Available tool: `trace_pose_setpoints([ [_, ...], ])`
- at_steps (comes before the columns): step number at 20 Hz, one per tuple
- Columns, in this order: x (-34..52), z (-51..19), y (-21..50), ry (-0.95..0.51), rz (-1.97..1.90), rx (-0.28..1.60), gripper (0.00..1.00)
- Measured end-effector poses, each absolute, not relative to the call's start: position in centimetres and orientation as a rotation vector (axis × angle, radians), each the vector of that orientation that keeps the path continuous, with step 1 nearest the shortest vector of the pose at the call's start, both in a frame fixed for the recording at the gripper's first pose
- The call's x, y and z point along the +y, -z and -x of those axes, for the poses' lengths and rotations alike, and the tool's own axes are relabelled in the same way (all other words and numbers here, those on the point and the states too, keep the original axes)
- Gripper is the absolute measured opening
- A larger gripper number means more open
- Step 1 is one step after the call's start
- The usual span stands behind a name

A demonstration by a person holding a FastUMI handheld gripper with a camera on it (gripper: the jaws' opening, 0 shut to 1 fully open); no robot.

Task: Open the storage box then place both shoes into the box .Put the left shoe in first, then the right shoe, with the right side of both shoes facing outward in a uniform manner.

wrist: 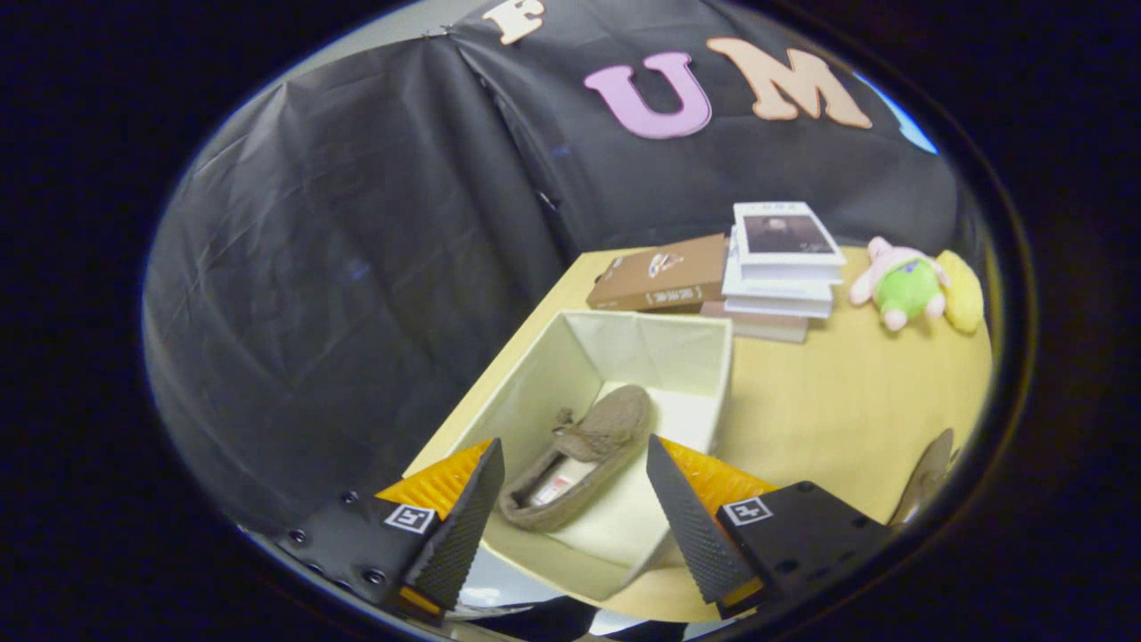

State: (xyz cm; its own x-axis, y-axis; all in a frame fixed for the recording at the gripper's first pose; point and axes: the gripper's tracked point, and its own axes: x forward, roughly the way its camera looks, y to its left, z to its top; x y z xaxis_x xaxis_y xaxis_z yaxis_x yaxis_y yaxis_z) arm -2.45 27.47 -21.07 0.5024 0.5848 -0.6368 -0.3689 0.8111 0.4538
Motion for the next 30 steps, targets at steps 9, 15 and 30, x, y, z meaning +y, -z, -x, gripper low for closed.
trace_pose_setpoints([
  [9,12.9,1.3,21.7,-0.382,-0.121,0.744,1.0],
  [15,3.0,1.7,24.0,-0.235,-0.066,0.757,1.0],
  [30,-11.6,7.6,35.5,-0.062,-0.059,1.03,1.0],
])
